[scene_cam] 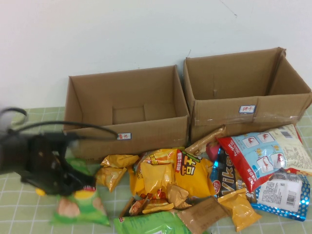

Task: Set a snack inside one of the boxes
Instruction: Pick up the potato chip, then place the potato chip in the potato chip box

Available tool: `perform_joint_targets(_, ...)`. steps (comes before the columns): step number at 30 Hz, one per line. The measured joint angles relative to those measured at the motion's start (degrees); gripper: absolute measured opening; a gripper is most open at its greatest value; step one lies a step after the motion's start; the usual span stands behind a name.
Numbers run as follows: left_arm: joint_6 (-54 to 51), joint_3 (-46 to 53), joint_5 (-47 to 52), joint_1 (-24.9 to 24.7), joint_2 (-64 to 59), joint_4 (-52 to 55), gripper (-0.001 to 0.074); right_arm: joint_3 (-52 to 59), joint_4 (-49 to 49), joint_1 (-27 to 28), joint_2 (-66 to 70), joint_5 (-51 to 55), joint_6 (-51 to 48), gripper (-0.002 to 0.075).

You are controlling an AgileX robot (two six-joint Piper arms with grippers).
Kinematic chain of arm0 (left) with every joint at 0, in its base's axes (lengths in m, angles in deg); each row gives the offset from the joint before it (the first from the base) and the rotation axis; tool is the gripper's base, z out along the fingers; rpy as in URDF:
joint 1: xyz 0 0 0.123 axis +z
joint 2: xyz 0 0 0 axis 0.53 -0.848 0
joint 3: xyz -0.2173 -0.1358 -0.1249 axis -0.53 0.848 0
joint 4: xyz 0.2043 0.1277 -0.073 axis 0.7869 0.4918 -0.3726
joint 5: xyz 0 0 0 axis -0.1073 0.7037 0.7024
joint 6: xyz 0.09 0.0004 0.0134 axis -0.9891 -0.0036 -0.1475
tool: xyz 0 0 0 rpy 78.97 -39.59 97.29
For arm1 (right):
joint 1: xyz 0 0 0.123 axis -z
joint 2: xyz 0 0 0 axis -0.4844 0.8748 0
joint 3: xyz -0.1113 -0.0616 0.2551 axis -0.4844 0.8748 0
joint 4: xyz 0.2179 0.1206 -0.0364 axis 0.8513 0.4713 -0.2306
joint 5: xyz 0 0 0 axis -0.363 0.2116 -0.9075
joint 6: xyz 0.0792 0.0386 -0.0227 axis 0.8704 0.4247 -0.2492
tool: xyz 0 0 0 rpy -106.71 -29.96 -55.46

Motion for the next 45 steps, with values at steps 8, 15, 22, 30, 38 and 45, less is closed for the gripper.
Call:
perform_joint_targets(8,-5.7,0.0,1.04,0.0,20.5,-0.78,0.0004,0.0,0.0,0.0,0.0,0.0,0.0,-0.0002)
perform_joint_targets(15,-9.78,-1.6,-5.07,0.0,31.64,-4.46,0.0004,0.0,0.0,0.0,0.0,0.0,-0.11,-0.0002)
perform_joint_targets(22,-10.91,-12.7,-7.04,0.0,24.88,-4.69,0.0004,0.0,0.05,0.0,0.0,0.0,-0.3,-0.0002)
perform_joint_targets(30,-12.78,-32.58,-6.92,0.0,1.43,-7.52,0.0004,0.0,0.05,0.0,0.0,0.0,-0.7,-0.0002)
perform_joint_targets(38,-14.76,-53.72,7.43,0.0,-21.64,-7.76,0.0017,0.0,0.05,0.0,0.0,0.0,-0.92,-0.0002)
perform_joint_targets(45,-14.76,-67.61,19.35,0.0,-30.15,-7.15,0.0374,0.0,0.05,0.0,0.0,0.0,-1.05,-0.0002)
